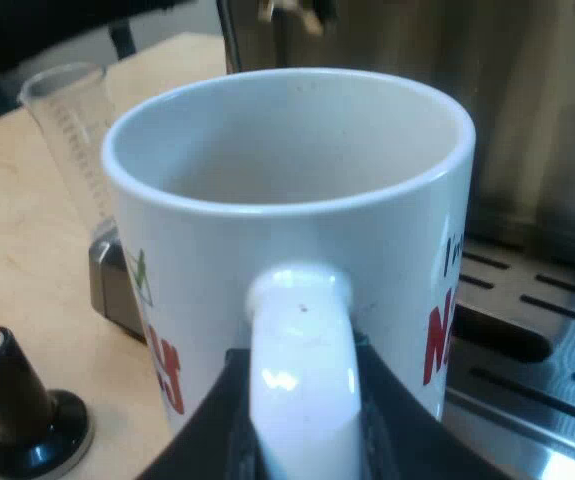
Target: Remove mug from coffee machine
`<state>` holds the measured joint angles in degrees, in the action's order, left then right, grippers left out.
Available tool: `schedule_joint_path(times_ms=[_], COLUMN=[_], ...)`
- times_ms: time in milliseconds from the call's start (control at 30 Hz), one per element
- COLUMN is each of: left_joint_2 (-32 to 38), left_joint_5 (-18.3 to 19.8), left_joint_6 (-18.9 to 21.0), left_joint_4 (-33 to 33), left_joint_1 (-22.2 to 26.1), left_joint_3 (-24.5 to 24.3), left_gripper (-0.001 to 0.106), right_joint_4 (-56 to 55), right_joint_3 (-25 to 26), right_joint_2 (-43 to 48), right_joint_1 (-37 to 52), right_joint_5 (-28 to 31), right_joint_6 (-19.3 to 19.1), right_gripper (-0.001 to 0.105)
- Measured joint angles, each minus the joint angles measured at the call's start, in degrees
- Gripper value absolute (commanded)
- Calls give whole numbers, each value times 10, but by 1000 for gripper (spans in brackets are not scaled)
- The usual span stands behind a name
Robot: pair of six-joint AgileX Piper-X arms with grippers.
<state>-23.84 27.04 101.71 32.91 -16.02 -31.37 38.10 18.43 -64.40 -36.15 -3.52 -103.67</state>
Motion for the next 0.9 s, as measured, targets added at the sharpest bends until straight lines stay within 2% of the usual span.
schedule_joint_path(times_ms=[233, 333, 467, 633, 733, 900], left_joint_2=[0, 0, 0, 0, 0, 0], left_joint_5=[8, 8, 8, 12, 12, 12], left_joint_6=[0, 4, 5, 7, 7, 7], left_joint_4=[0, 0, 0, 0, 0, 0], left_joint_1=[0, 0, 0, 0, -11, -63], left_joint_3=[0, 0, 0, 0, 0, 0], left_gripper=[87, 87, 87, 87, 87, 87], right_joint_4=[-21, -81, -139, -143, -152, -166], right_joint_3=[-31, -31, -31, -31, -31, -31], right_joint_2=[85, 120, 154, 167, 167, 167], right_joint_1=[0, 0, 0, 0, 0, 0], right_joint_5=[48, 72, 130, 224, 273, 321], right_joint_6=[0, 0, 0, 0, 0, 0], right_gripper=[0, 0, 0, 0, 0, 0])
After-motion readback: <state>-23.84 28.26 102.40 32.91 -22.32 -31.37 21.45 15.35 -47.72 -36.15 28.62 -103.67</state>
